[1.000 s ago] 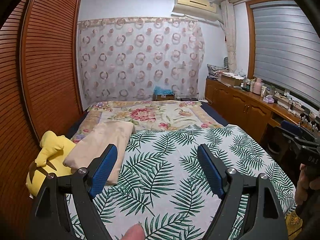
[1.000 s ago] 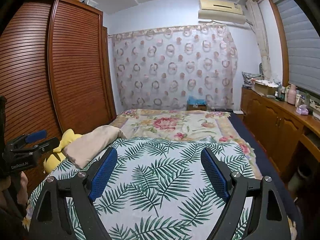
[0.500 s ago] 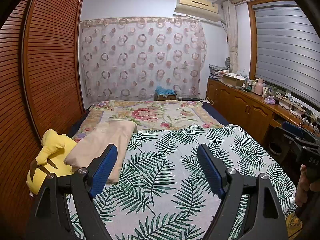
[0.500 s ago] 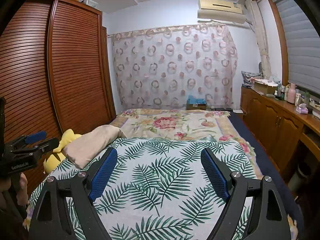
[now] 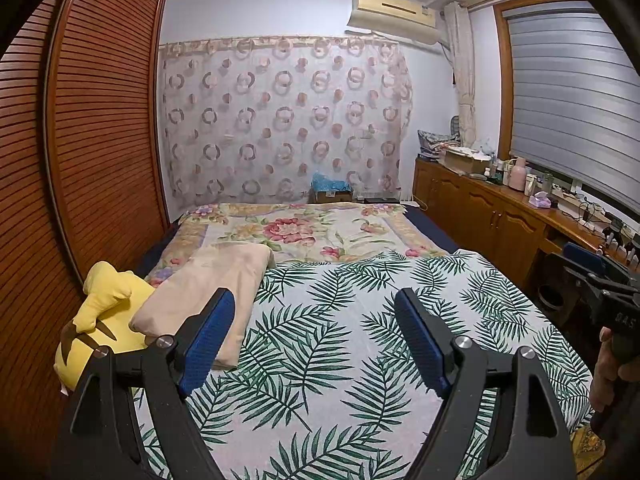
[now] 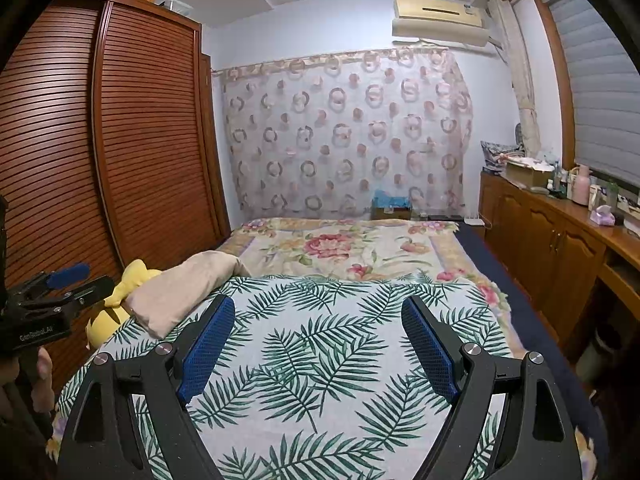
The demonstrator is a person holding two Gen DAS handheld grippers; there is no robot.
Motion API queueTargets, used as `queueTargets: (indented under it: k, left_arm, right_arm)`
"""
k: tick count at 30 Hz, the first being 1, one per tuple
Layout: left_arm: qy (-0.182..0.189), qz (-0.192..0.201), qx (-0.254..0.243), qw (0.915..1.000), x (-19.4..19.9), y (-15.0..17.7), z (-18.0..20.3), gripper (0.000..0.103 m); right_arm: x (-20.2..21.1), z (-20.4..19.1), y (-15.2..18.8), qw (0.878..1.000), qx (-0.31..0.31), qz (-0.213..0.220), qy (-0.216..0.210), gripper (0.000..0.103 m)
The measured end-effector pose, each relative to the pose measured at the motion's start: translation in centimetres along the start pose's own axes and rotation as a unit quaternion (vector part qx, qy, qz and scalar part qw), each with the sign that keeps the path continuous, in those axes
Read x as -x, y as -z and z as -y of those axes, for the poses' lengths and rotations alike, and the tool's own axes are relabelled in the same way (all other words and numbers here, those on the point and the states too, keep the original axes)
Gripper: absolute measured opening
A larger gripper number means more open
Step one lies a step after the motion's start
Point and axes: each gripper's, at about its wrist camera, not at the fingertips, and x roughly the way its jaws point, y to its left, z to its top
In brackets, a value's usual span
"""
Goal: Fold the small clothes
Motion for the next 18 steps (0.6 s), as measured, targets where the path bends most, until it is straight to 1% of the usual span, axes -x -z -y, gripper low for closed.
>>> queueTargets:
  k: [18]
  left_arm:
    - [0.001, 0.002, 0.0, 1.0, 0.13, -0.1, -0.01, 0.083]
  right_arm:
    - [-0.02, 0.25, -0.04, 1.0, 0.001, -0.001, 0.002, 0.087]
